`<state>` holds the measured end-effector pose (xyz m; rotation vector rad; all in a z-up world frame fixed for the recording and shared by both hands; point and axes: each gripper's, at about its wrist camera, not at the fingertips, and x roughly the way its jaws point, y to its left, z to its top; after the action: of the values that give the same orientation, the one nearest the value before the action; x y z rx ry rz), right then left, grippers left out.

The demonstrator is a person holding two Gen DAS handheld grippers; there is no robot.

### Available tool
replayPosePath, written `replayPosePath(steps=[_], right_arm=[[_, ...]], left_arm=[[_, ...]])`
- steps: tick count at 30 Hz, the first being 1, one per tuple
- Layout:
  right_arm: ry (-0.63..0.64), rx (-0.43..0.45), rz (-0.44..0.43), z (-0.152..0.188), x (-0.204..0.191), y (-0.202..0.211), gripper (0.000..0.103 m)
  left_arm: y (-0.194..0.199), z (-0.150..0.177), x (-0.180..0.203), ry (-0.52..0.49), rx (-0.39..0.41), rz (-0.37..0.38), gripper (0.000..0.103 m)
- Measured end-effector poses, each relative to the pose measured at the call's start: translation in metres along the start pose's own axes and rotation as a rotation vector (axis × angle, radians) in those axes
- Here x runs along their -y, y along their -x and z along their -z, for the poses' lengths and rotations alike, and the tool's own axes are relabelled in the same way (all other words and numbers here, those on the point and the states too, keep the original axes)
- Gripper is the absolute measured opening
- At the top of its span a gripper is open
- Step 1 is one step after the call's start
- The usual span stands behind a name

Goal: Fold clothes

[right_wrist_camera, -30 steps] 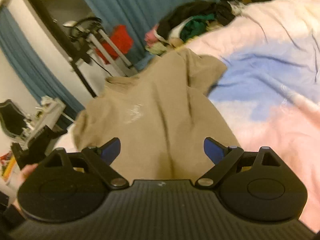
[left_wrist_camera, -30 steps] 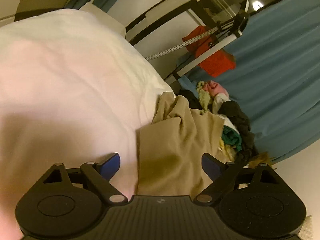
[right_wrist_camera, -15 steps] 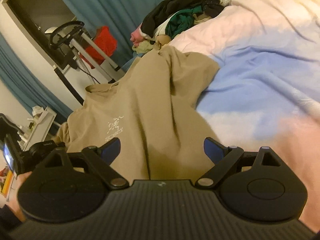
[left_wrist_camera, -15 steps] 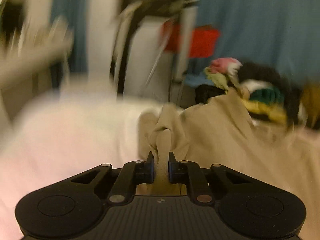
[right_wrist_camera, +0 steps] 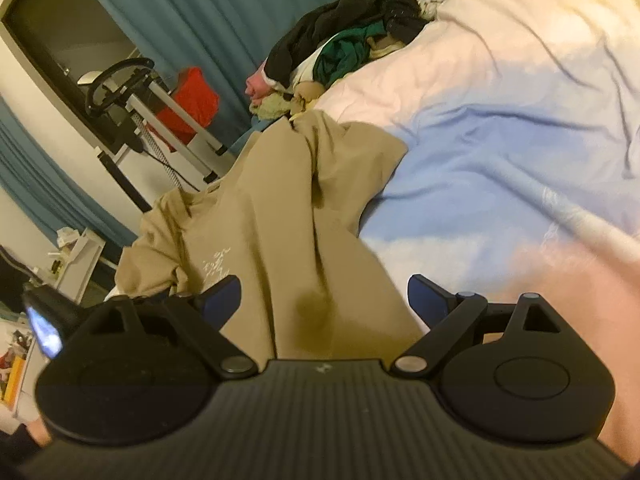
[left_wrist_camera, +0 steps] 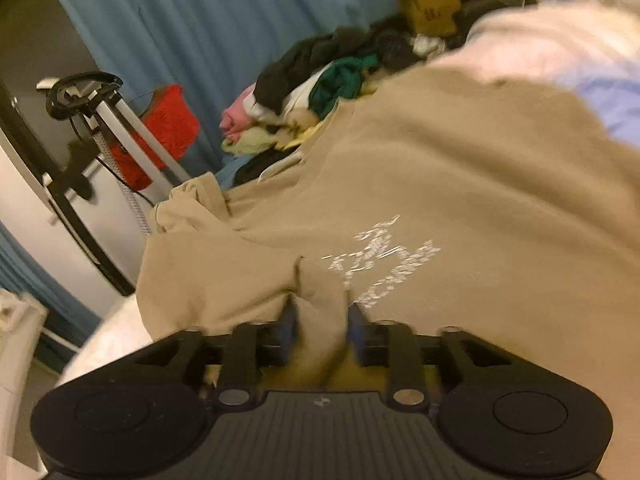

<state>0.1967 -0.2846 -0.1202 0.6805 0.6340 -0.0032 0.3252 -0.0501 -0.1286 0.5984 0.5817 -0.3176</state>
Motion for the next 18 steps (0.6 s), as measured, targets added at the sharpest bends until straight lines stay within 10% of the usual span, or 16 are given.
replayPosePath(steps=[13, 18], right_arm=[[-0.04, -0.06, -0.024, 0.009, 0.001, -0.013, 0.091], [-0.033, -0.062, -0.014, 0.011, 0.004, -0.017, 0.091]], left_arm=[[0.046, 0.06, -0.13, 0.765, 0.098, 0.084, 0.073], [0.017, 0.074, -0.151, 1.015, 0.036, 0.256, 0.024]])
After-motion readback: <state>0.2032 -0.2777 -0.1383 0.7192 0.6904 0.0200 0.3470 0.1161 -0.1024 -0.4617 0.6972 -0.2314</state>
